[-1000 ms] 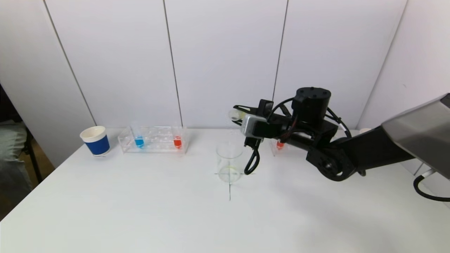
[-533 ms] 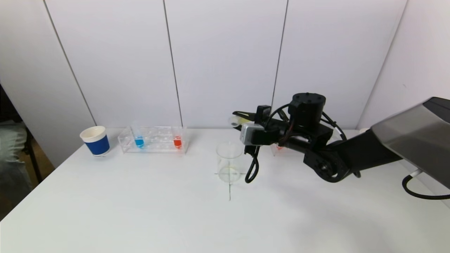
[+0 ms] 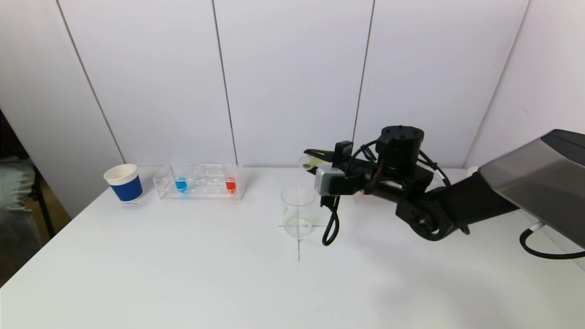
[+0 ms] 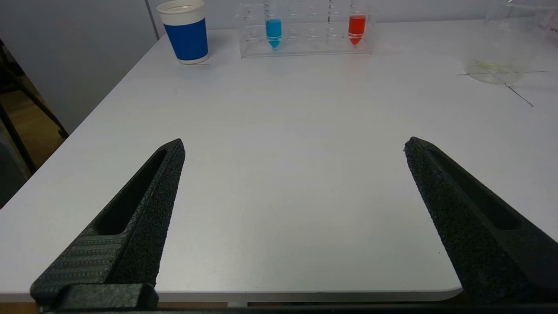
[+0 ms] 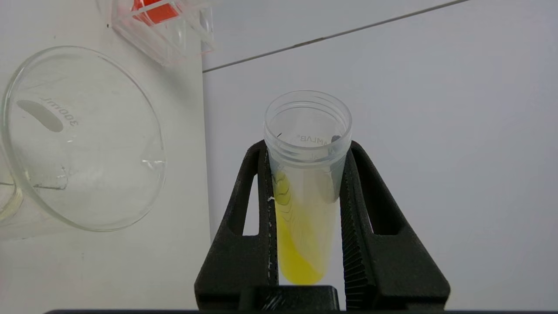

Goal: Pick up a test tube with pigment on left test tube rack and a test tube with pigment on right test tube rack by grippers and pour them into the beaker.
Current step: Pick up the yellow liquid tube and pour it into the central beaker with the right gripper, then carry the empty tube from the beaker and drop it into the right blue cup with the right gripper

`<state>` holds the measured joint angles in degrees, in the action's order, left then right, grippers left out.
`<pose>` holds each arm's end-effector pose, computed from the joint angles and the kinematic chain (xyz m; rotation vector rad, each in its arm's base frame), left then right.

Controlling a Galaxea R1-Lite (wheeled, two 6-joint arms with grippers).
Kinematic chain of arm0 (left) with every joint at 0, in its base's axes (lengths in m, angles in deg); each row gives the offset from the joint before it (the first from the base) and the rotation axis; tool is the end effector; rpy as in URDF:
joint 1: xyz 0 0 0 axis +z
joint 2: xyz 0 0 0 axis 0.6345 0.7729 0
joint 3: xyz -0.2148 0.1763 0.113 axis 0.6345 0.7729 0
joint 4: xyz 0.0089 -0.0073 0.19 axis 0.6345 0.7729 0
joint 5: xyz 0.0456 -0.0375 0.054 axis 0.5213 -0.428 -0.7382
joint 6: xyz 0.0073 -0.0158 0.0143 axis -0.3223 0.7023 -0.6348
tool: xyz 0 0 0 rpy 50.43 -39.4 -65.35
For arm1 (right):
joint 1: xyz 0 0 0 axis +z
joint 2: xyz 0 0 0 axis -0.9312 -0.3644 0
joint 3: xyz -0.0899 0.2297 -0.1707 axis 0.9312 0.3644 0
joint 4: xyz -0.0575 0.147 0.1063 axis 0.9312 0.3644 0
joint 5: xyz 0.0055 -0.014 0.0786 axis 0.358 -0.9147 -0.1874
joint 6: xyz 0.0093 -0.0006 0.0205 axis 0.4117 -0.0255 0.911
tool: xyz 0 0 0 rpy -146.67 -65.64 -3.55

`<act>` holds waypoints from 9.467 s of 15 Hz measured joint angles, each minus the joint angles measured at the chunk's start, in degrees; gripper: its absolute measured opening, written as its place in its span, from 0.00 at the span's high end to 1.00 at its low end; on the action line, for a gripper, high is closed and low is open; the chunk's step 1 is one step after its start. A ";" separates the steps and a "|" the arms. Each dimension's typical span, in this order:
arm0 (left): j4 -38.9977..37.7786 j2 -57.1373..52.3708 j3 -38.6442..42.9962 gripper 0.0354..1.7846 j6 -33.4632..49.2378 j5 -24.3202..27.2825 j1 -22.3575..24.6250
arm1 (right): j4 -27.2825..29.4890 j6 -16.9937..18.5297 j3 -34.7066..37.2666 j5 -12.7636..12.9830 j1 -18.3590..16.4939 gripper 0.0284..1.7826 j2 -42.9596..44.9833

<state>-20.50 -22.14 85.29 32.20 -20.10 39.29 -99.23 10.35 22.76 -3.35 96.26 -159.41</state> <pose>-0.0227 0.0001 0.0751 0.0184 0.0041 0.0040 0.3718 0.2056 0.1277 -1.1835 -0.5309 0.8339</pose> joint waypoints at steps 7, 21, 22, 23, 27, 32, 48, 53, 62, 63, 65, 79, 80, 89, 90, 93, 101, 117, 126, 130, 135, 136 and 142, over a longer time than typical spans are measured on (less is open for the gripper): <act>0.02 0.00 0.00 0.01 0.01 0.00 0.00 | -0.02 -2.77 0.88 -0.11 -0.07 0.75 -0.04; 0.02 0.00 0.00 0.01 0.00 0.00 0.00 | 2.54 -12.30 0.10 -0.80 -1.26 0.75 -1.46; 0.00 0.00 0.00 0.01 0.01 0.00 0.00 | 3.36 -12.96 -0.30 -0.74 -1.27 0.75 -1.49; 0.02 0.00 0.00 0.01 0.01 0.00 0.05 | 4.02 -13.48 -0.91 -0.72 -1.32 0.75 -1.51; 0.00 0.00 0.00 0.01 0.00 0.02 0.00 | 6.27 -15.45 -2.44 -0.23 -1.29 0.75 -1.57; 0.02 0.00 0.00 0.01 0.00 0.04 0.00 | 8.63 -17.40 -4.22 0.10 -1.29 0.75 -1.71; 0.02 0.00 0.00 0.01 0.00 0.02 0.00 | 14.29 -26.16 -7.36 0.24 -1.29 0.75 -2.07; 0.02 0.00 0.00 0.01 0.01 0.02 0.00 | 17.09 -30.03 -8.61 0.24 -1.21 0.75 -2.18; 0.02 0.00 0.00 0.01 0.01 0.02 0.00 | 20.38 -35.36 -9.98 0.27 -0.62 0.75 -1.88; 0.02 0.00 0.00 0.01 0.00 0.00 0.00 | 20.46 -35.47 -10.02 0.27 -0.52 0.75 -1.82; 0.02 0.00 0.00 0.01 0.01 0.02 0.00 | 20.43 -35.49 -10.07 0.24 -0.52 0.75 -1.73; 0.00 0.00 0.00 0.01 0.00 0.00 0.00 | 14.23 -2.16 -11.58 3.19 0.09 0.75 -0.78; 0.02 0.00 0.00 0.01 0.01 0.02 0.00 | 14.01 1.84 -11.78 3.69 0.20 0.75 -0.66; 0.02 0.00 0.00 0.01 0.01 0.02 0.00 | 14.92 44.07 -13.19 13.36 3.39 0.75 5.21; 0.00 0.00 0.00 0.01 0.00 0.00 0.00 | 15.49 47.46 -13.40 15.21 3.40 0.75 6.03; 0.02 0.00 0.00 0.01 0.01 0.00 0.00 | 20.15 55.37 -15.99 19.07 2.73 0.75 8.52; 0.00 0.00 0.00 0.01 0.00 0.02 0.00 | 33.52 66.90 -20.27 26.86 -4.46 0.75 16.01; 0.00 0.00 0.00 0.01 0.01 0.02 0.05 | 33.94 71.58 -19.41 19.20 -37.80 0.75 15.93; 0.02 0.00 0.00 0.01 0.04 0.02 0.00 | 31.90 71.78 -17.37 17.08 -45.36 0.75 8.27; 0.00 0.00 0.00 0.01 0.00 0.00 0.00 | 23.55 71.66 -12.76 16.62 -45.93 0.75 5.73; 0.00 0.00 0.00 0.01 0.00 0.00 0.00 | 22.61 71.78 -9.96 16.64 -46.09 0.75 3.50; 0.02 0.00 0.00 0.01 0.01 0.00 0.00 | 22.14 71.83 -9.48 16.35 -46.10 0.75 3.17; 0.00 0.00 0.00 0.01 0.00 0.00 0.00 | 16.10 73.45 -5.61 15.73 -46.10 0.75 1.05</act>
<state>-20.50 -22.14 85.29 32.20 -20.10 39.29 -83.12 83.80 17.16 12.37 50.16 -158.37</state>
